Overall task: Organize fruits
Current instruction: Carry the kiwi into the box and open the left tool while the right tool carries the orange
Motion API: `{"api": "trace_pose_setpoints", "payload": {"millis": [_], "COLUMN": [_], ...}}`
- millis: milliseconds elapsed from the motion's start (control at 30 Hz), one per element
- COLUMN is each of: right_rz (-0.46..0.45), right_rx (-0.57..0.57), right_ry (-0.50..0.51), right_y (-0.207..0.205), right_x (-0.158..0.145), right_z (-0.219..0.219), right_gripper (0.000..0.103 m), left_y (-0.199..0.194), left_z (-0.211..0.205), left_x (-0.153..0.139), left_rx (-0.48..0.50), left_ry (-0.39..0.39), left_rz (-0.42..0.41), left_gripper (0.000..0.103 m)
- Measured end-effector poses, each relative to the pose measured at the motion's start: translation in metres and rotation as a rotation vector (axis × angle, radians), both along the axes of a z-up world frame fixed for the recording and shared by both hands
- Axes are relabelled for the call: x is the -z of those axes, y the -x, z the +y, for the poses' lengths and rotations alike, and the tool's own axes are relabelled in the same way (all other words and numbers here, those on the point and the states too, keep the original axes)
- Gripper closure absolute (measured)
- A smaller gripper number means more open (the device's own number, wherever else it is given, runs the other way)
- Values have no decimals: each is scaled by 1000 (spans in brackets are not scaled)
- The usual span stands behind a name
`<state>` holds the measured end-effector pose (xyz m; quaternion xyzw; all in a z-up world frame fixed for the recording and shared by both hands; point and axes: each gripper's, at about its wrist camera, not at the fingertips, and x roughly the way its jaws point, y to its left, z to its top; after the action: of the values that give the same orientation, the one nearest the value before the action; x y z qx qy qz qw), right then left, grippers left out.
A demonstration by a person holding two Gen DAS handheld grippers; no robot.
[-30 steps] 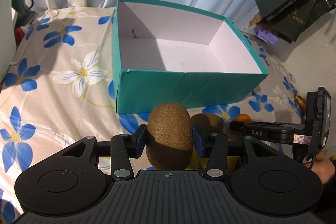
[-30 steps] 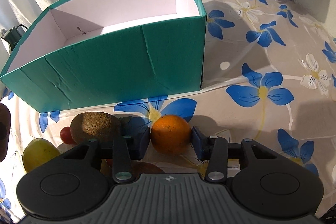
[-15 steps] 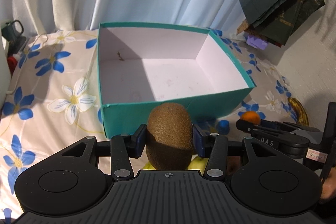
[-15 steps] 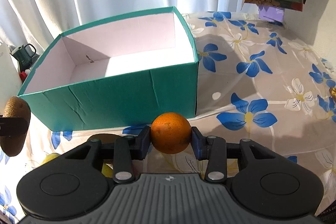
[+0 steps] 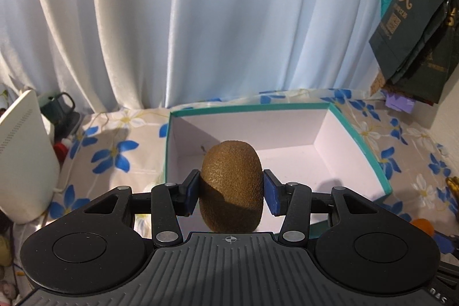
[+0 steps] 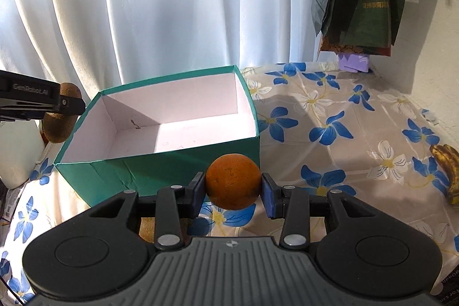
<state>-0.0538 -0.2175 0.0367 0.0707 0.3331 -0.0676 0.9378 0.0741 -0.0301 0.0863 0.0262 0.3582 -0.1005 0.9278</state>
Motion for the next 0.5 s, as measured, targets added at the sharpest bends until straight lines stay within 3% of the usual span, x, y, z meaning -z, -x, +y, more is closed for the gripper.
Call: {"api": "trace_pose_setpoints", "payload": {"millis": [500], "right_rz": [-52], "right_rx": [35], "right_ry": [21], "right_y": [17], "right_x": [-9], "right_z": [4], "right_gripper": [63], "left_y": [-21], "left_z": [-11], "left_x": [39], "left_rx": [-16], "left_ry": [-73], "left_rz": [72], "left_gripper": [52]}}
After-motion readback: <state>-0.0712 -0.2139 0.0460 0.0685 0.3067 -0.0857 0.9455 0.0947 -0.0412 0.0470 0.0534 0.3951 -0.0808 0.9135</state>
